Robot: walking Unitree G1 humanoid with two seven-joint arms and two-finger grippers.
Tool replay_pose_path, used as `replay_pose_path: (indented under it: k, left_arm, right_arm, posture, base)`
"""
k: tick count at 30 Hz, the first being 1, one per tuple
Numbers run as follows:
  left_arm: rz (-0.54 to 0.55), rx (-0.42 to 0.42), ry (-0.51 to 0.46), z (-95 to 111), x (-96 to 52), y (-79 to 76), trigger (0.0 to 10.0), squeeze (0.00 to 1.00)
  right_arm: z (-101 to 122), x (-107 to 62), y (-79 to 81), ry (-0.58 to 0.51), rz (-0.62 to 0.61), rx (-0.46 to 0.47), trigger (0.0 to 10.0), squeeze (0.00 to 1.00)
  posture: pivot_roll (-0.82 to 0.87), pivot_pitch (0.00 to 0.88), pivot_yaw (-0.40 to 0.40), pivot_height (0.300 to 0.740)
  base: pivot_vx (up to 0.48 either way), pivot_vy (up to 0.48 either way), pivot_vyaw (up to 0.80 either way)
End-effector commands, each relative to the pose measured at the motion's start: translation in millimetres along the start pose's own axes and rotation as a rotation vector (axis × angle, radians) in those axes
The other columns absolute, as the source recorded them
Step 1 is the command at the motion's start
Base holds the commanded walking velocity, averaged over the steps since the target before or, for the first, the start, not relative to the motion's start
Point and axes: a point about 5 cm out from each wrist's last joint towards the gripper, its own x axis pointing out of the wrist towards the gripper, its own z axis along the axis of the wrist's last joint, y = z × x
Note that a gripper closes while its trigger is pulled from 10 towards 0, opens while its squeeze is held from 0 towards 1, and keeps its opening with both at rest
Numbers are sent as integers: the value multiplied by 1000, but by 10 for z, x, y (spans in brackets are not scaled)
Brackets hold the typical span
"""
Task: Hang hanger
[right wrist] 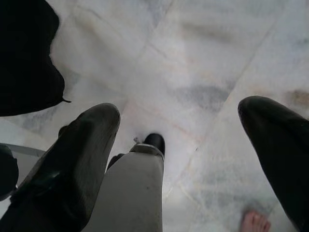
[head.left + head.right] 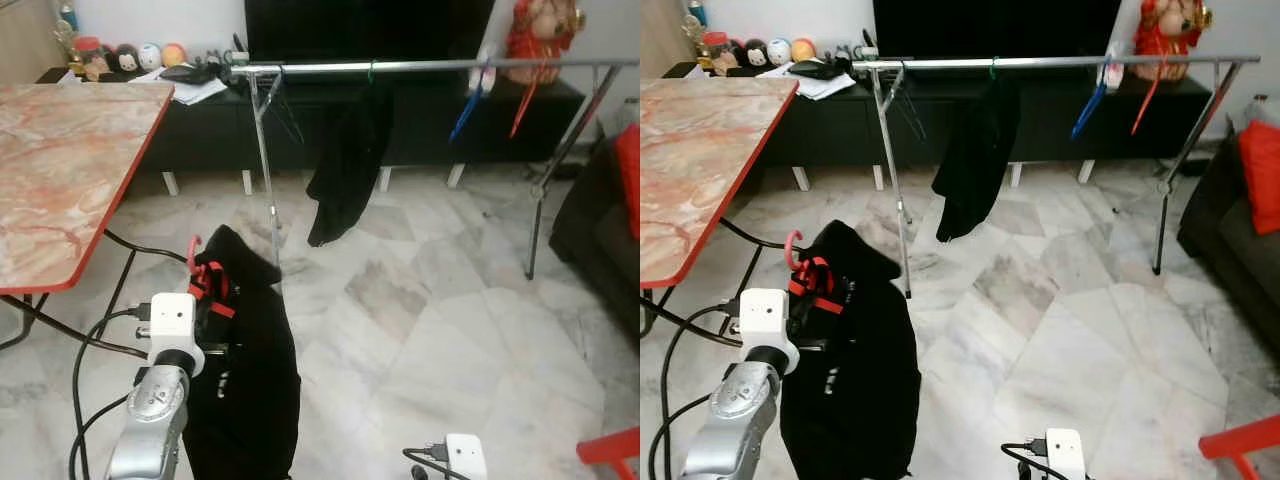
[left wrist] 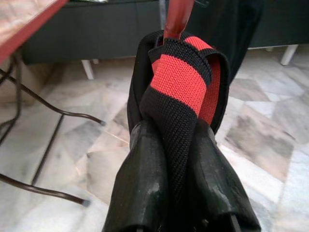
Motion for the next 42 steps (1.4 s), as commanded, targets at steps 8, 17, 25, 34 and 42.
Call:
replay_pose_path:
  k: [8, 17, 25, 34, 42]
  left_arm:
    - [-52, 4, -50, 118, 19, -112, 10000, 0]
    - [-55, 2, -52, 120, 9, -112, 10000, 0]
    - [-58, -3, -50, 118, 2, -114, 10000, 0]
    - [-55, -8, -48, 115, 1, -114, 10000, 0]
    - [-51, -15, -47, 118, 4, -108, 10000, 0]
  right_arm:
    - [-46, -16, -78, 16, -20, -2, 10000, 0]
    - [-61, -26, -132, 18, -26, 0, 10000, 0]
    - [-77, -32, -144, 18, -28, 2, 10000, 0]
    - [-66, -19, -46, 17, -20, 0, 10000, 0]
    - [-51, -16, -48, 13, -22, -3, 10000, 0]
  posture:
    - [2, 0, -15, 740]
    - [2, 0, -15, 740]
    - [2, 1, -14, 740]
    - [3, 3, -16, 740]
    - [1, 3, -16, 740]
  base:
    - [0, 0, 0]
    - [0, 0, 0]
    - [0, 0, 0]
    - [-193, 0, 0]
    - [-311, 0, 0]
